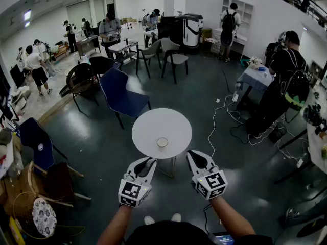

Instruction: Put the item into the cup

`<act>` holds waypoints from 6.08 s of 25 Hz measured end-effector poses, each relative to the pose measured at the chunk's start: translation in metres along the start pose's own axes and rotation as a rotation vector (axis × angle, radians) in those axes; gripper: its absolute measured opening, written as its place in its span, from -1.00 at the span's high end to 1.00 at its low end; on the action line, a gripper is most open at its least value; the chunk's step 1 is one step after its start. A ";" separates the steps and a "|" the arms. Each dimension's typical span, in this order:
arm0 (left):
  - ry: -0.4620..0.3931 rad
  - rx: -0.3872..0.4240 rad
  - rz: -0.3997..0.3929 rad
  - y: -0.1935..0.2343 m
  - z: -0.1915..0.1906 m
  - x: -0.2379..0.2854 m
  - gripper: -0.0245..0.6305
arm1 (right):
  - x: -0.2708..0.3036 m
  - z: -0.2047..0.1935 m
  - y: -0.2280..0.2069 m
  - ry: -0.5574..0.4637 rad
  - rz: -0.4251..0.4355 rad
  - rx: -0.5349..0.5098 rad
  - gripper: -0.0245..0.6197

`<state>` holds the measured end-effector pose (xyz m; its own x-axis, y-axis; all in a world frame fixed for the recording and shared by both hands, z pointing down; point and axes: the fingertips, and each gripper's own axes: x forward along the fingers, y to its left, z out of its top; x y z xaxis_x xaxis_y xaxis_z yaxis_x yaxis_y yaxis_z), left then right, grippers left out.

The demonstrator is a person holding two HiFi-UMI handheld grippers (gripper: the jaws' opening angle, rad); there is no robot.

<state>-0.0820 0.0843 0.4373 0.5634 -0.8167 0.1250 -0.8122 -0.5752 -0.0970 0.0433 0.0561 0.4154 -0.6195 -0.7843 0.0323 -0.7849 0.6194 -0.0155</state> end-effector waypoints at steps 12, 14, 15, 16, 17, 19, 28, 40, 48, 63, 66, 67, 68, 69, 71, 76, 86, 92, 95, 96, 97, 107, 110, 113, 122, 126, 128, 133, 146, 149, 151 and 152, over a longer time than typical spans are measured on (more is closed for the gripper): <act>0.014 -0.018 0.023 -0.038 -0.011 0.025 0.70 | -0.026 -0.018 -0.034 -0.004 0.017 0.034 0.87; 0.015 -0.019 0.029 -0.041 -0.011 0.028 0.70 | -0.027 -0.019 -0.039 -0.004 0.021 0.038 0.87; 0.016 -0.020 0.031 -0.043 -0.011 0.030 0.70 | -0.027 -0.020 -0.041 -0.003 0.024 0.038 0.87; 0.019 -0.020 0.035 -0.044 -0.011 0.032 0.70 | -0.028 -0.021 -0.044 -0.002 0.027 0.039 0.87; 0.022 -0.021 0.038 -0.045 -0.012 0.033 0.70 | -0.028 -0.022 -0.045 0.000 0.032 0.038 0.87; 0.025 -0.026 0.046 -0.047 -0.015 0.034 0.70 | -0.028 -0.024 -0.046 0.003 0.042 0.034 0.87; 0.032 -0.049 0.080 -0.059 -0.023 0.050 0.70 | -0.030 -0.031 -0.065 0.016 0.085 0.023 0.87; 0.042 -0.075 0.090 -0.064 -0.028 0.056 0.70 | -0.036 -0.034 -0.079 0.023 0.081 0.028 0.87; 0.046 -0.067 0.095 -0.049 -0.030 0.061 0.70 | -0.019 -0.035 -0.080 0.019 0.085 0.031 0.87; 0.066 -0.090 0.091 0.002 -0.043 0.100 0.70 | 0.043 -0.042 -0.102 0.029 0.084 0.049 0.87; 0.078 -0.096 0.086 0.016 -0.046 0.113 0.70 | 0.061 -0.044 -0.110 0.036 0.083 0.058 0.87; 0.081 -0.098 0.085 0.021 -0.047 0.118 0.70 | 0.067 -0.045 -0.113 0.039 0.084 0.059 0.87; 0.082 -0.100 0.085 0.027 -0.048 0.122 0.70 | 0.075 -0.046 -0.116 0.042 0.084 0.060 0.87; 0.084 -0.102 0.085 0.034 -0.049 0.127 0.70 | 0.083 -0.047 -0.119 0.044 0.084 0.061 0.87; 0.088 -0.105 0.083 0.047 -0.052 0.135 0.70 | 0.098 -0.048 -0.122 0.047 0.083 0.064 0.87; 0.104 -0.105 0.064 0.074 -0.058 0.163 0.70 | 0.133 -0.050 -0.139 0.060 0.075 0.073 0.87; 0.104 -0.119 0.028 0.129 -0.062 0.210 0.70 | 0.194 -0.053 -0.167 0.084 0.038 0.072 0.87; 0.107 -0.156 -0.002 0.165 -0.071 0.228 0.70 | 0.234 -0.055 -0.173 0.104 0.014 0.071 0.87; 0.116 -0.162 -0.017 0.184 -0.076 0.233 0.70 | 0.255 -0.056 -0.173 0.111 0.003 0.075 0.87; 0.118 -0.164 -0.022 0.190 -0.077 0.235 0.70 | 0.262 -0.057 -0.173 0.114 -0.001 0.075 0.87; 0.119 -0.165 -0.027 0.196 -0.079 0.238 0.70 | 0.268 -0.058 -0.173 0.117 -0.005 0.076 0.87; 0.134 -0.198 -0.070 0.249 -0.111 0.251 0.70 | 0.320 -0.077 -0.169 0.156 -0.052 0.095 0.87; 0.150 -0.209 -0.080 0.264 -0.123 0.254 0.70 | 0.333 -0.081 -0.167 0.159 -0.068 0.105 0.87; 0.162 -0.217 -0.104 0.269 -0.133 0.260 0.70 | 0.341 -0.089 -0.173 0.172 -0.089 0.112 0.87; 0.216 -0.228 -0.191 0.267 -0.168 0.283 0.70 | 0.343 -0.120 -0.188 0.213 -0.173 0.152 0.87; 0.231 -0.219 -0.217 0.260 -0.177 0.303 0.70 | 0.343 -0.132 -0.204 0.228 -0.185 0.156 0.87; 0.245 -0.221 -0.232 0.253 -0.183 0.308 0.70 | 0.339 -0.140 -0.209 0.241 -0.195 0.166 0.87; 0.277 -0.228 -0.246 0.248 -0.204 0.321 0.70 | 0.337 -0.163 -0.218 0.265 -0.208 0.189 0.87; 0.391 -0.160 -0.318 0.209 -0.253 0.377 0.70 | 0.321 -0.207 -0.260 0.343 -0.233 0.247 0.87; 0.419 -0.144 -0.330 0.209 -0.268 0.391 0.70 | 0.323 -0.217 -0.265 0.361 -0.238 0.253 0.87; 0.438 -0.131 -0.335 0.208 -0.281 0.399 0.70 | 0.321 -0.223 -0.268 0.372 -0.243 0.255 0.87; 0.448 -0.123 -0.339 0.207 -0.289 0.403 0.70 | 0.319 -0.226 -0.269 0.376 -0.246 0.255 0.87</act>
<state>-0.0667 -0.3503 0.7527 0.6981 -0.4725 0.5380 -0.6241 -0.7699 0.1336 0.0589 -0.3528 0.6558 -0.4078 -0.8096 0.4222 -0.9129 0.3535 -0.2040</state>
